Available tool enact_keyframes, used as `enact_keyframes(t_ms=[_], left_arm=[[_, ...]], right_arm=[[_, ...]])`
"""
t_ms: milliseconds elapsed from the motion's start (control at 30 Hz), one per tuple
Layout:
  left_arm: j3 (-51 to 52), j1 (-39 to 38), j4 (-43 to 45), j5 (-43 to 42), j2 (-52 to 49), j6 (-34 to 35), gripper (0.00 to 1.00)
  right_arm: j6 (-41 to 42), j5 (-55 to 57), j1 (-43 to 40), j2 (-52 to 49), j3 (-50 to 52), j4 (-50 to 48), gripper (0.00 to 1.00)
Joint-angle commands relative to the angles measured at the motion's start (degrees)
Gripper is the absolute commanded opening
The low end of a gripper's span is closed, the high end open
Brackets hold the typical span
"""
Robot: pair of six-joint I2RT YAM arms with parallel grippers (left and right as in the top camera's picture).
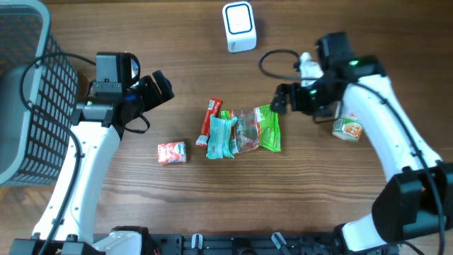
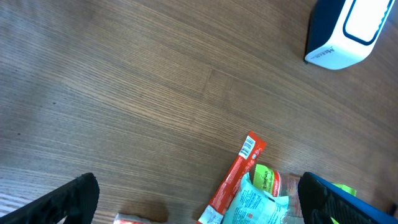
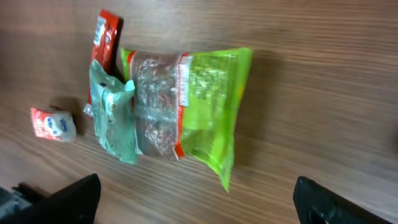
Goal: Scan the item barcode
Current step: 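Set the cup noodles down at the right side of the table, then grasp the green snack bags with the right gripper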
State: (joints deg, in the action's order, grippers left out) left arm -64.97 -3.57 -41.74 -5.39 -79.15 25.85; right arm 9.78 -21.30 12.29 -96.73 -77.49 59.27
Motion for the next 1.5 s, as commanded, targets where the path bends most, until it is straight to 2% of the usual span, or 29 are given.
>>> enact_keyframes(t_ms=[0,133,233,267,333,367,433,567,700,833,933,1133,1200,1233,1267,1300,1333,1433,1467], left_arm=[[0.0,0.2,0.2,0.6,0.3,-0.1,1.00],[0.0,0.2,0.2,0.6,0.3,-0.1,1.00],[0.0,0.2,0.2,0.6,0.3,-0.1,1.00],[0.0,0.2,0.2,0.6,0.3,-0.1,1.00],[0.0,0.2,0.2,0.6,0.3,-0.1,1.00],[0.0,0.2,0.2,0.6,0.3,-0.1,1.00],[0.0,0.2,0.2,0.6,0.3,-0.1,1.00],[0.0,0.2,0.2,0.6,0.3,-0.1,1.00],[0.0,0.2,0.2,0.6,0.3,-0.1,1.00],[0.0,0.2,0.2,0.6,0.3,-0.1,1.00],[0.0,0.2,0.2,0.6,0.3,-0.1,1.00],[0.0,0.2,0.2,0.6,0.3,-0.1,1.00],[0.0,0.2,0.2,0.6,0.3,-0.1,1.00],[0.0,0.2,0.2,0.6,0.3,-0.1,1.00],[0.0,0.2,0.2,0.6,0.3,-0.1,1.00],[0.0,0.2,0.2,0.6,0.3,-0.1,1.00],[0.0,0.2,0.2,0.6,0.3,-0.1,1.00],[0.0,0.2,0.2,0.6,0.3,-0.1,1.00],[0.0,0.2,0.2,0.6,0.3,-0.1,1.00]], right_arm=[[4.0,2.4,5.4,0.5,5.5,-5.4,1.00],[7.2,10.8,11.3,0.3,15.5,-20.0,1.00],[7.1,11.5,13.6,-1.8,22.2,-31.0,1.00],[7.1,11.5,13.7,-2.4,23.1,-32.0,1.00],[7.1,11.5,13.7,-4.3,23.5,-32.2,0.97],[7.2,11.7,13.7,-5.0,23.5,-31.6,0.90],[10.9,17.6,13.6,-4.9,23.5,-29.0,0.82],[11.2,21.4,13.5,-2.4,23.5,-26.4,0.82],[6.7,18.7,13.5,1.9,21.5,-25.2,0.85],[6.7,19.6,13.5,4.8,21.2,-26.3,1.00],[6.6,23.4,13.5,3.4,21.8,-28.9,1.00],[5.2,21.1,13.5,-2.6,22.8,-31.8,1.00],[5.4,20.1,13.5,-7.5,22.8,-32.8,0.99],[5.2,18.8,13.5,-9.1,22.8,-32.9,0.91],[5.2,18.5,13.5,-9.8,22.8,-32.0,0.74],[5.2,18.3,13.4,-9.5,22.8,-31.2,0.46],[5.2,17.3,13.4,-8.7,22.7,-31.1,0.25],[5.0,12.6,11.6,-1.8,22.7,-30.6,0.04],[4.1,11.3,10.7,0.4,22.7,-30.0,0.04]])
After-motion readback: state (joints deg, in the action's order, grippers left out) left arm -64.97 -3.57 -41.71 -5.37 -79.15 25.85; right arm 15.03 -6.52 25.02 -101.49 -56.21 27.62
